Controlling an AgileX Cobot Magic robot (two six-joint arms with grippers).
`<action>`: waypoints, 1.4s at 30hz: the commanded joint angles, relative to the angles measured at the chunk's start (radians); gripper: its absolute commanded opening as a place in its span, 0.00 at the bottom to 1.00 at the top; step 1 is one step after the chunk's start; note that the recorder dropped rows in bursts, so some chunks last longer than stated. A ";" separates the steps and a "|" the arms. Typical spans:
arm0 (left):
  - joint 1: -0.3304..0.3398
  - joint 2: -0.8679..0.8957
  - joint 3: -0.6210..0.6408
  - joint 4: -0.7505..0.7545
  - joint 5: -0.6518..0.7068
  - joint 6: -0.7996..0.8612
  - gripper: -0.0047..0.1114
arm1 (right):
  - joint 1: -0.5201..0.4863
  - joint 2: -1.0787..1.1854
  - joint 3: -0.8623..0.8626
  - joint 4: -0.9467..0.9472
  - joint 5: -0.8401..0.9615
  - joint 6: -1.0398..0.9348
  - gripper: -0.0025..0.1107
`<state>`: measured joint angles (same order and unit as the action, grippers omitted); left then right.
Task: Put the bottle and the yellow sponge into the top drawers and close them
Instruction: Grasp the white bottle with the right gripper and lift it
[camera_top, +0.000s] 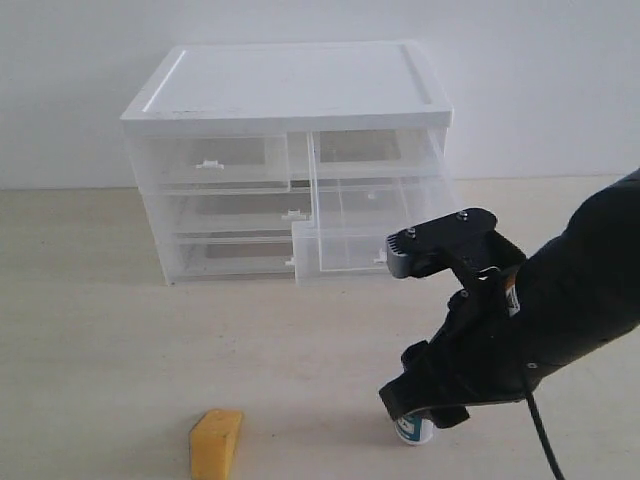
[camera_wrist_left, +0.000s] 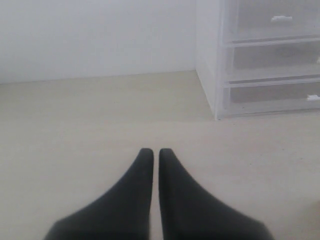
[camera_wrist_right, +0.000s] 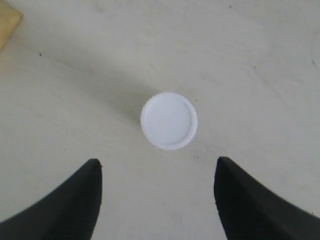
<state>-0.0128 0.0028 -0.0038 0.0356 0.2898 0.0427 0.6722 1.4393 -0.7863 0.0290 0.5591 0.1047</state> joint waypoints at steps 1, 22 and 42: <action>0.003 -0.003 0.004 0.004 -0.006 0.004 0.08 | 0.014 0.040 -0.034 -0.067 -0.014 0.078 0.53; 0.003 -0.003 0.004 0.004 -0.006 0.004 0.08 | 0.014 0.198 -0.089 -0.082 -0.044 0.070 0.02; 0.003 -0.003 0.004 0.004 -0.010 0.004 0.08 | -0.411 -0.108 -0.133 1.169 0.323 -1.021 0.02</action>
<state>-0.0128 0.0028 -0.0038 0.0356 0.2860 0.0427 0.3334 1.3099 -0.9115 1.0025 0.8165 -0.7793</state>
